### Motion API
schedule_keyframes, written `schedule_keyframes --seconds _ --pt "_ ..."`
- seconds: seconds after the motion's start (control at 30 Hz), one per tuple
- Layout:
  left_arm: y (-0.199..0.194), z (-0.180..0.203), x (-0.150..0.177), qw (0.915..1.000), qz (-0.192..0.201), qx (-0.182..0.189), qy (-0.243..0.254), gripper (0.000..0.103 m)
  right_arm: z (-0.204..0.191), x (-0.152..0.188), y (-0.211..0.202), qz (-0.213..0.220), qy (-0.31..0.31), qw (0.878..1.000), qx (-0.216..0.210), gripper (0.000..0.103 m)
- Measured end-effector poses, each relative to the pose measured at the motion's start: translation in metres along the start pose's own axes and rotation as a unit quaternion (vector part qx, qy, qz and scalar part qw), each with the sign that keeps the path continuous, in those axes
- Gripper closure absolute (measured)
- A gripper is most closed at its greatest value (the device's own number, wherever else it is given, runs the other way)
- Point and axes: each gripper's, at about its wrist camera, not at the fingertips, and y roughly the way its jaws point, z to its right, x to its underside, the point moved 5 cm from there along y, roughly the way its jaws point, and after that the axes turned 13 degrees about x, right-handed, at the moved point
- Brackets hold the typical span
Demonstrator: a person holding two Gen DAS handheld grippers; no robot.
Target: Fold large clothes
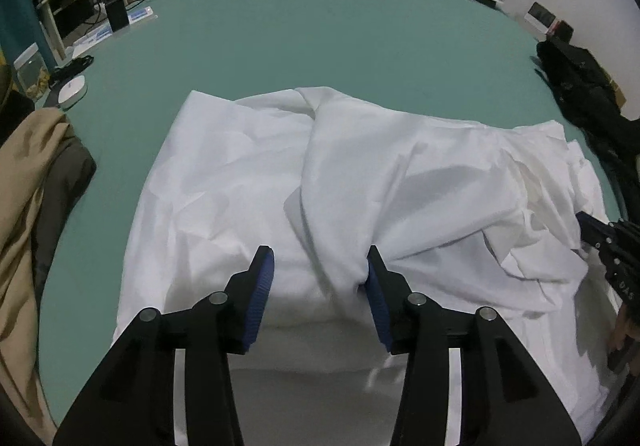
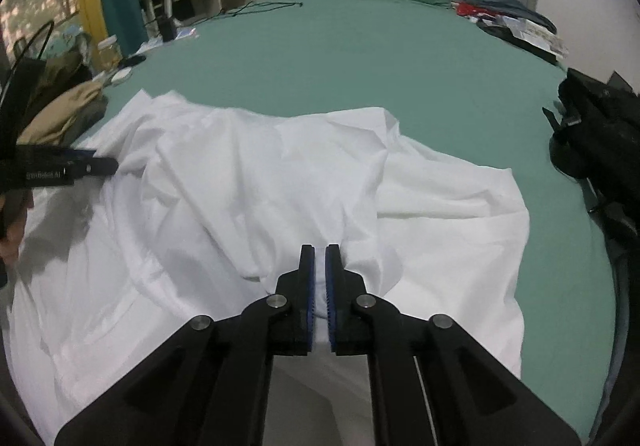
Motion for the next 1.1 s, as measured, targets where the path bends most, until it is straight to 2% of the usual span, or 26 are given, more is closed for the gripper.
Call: schedule_keyframes --seconds 0.07,0.1,0.13,0.33,0.43,0.63,0.77,0.93,1.1 --pt "-0.007 -0.003 0.002 0.9999 0.004 0.009 -0.006 0.052 -0.002 0.001 -0.005 0.002 -0.006 1.0 -0.007 0.075" --pt "-0.014 -0.004 0.001 0.9998 0.007 0.015 -0.008 0.049 -0.002 0.002 -0.008 0.004 -0.007 1.0 -0.012 0.058" --pt "-0.022 -0.004 0.001 0.9997 0.015 0.02 -0.007 0.048 -0.002 0.003 -0.012 0.008 -0.005 1.0 -0.011 0.049" --pt "-0.069 -0.006 0.013 0.999 0.043 0.01 0.009 0.047 0.007 0.014 -0.048 0.026 0.0 0.999 0.022 0.048" --pt "-0.092 -0.016 0.026 0.9988 0.048 0.005 0.009 0.046 0.024 0.028 -0.069 0.031 0.026 0.998 0.041 0.045" --pt "-0.126 -0.047 0.058 0.9982 0.056 -0.016 -0.011 0.046 0.074 0.068 -0.097 0.009 0.097 0.991 0.088 0.043" --pt "-0.137 -0.076 0.083 0.9975 0.046 -0.03 -0.044 0.046 0.106 0.095 -0.114 -0.01 0.145 0.983 0.113 0.039" --pt "-0.142 -0.099 0.119 0.9967 0.026 -0.029 -0.071 0.046 0.134 0.134 -0.126 -0.05 0.197 0.97 0.134 0.035" --pt "-0.137 -0.117 0.153 0.9946 -0.007 -0.043 -0.095 0.046 0.135 0.165 -0.124 -0.094 0.197 0.964 0.149 0.034"
